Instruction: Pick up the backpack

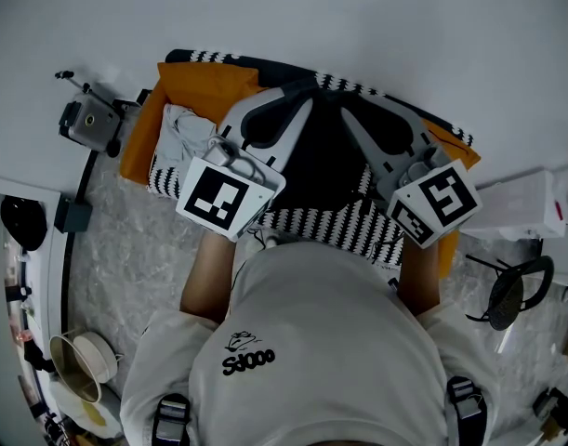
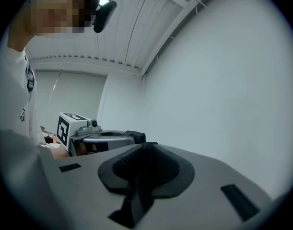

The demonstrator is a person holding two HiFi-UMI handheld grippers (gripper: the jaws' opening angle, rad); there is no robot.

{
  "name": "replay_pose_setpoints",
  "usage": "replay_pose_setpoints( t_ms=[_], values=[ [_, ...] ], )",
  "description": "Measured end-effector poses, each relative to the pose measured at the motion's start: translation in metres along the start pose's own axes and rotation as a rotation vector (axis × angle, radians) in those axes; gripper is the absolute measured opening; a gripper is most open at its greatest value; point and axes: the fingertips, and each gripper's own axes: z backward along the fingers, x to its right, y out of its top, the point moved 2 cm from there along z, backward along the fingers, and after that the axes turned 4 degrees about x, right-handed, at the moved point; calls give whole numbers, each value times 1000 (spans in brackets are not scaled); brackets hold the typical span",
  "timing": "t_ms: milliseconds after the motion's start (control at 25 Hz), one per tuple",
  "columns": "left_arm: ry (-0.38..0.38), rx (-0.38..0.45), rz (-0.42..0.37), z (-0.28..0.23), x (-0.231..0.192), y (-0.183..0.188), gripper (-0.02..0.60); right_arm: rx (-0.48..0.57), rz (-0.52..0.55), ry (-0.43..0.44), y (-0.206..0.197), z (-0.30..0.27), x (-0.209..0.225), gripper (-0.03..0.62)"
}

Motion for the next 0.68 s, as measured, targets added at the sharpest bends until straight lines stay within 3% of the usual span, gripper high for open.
replay_pose_setpoints(
  t_ms=[680],
  values=[
    [-13, -38, 34, 0, 2, -16, 41, -50, 5, -15, -15, -2, 1, 81]
  ],
)
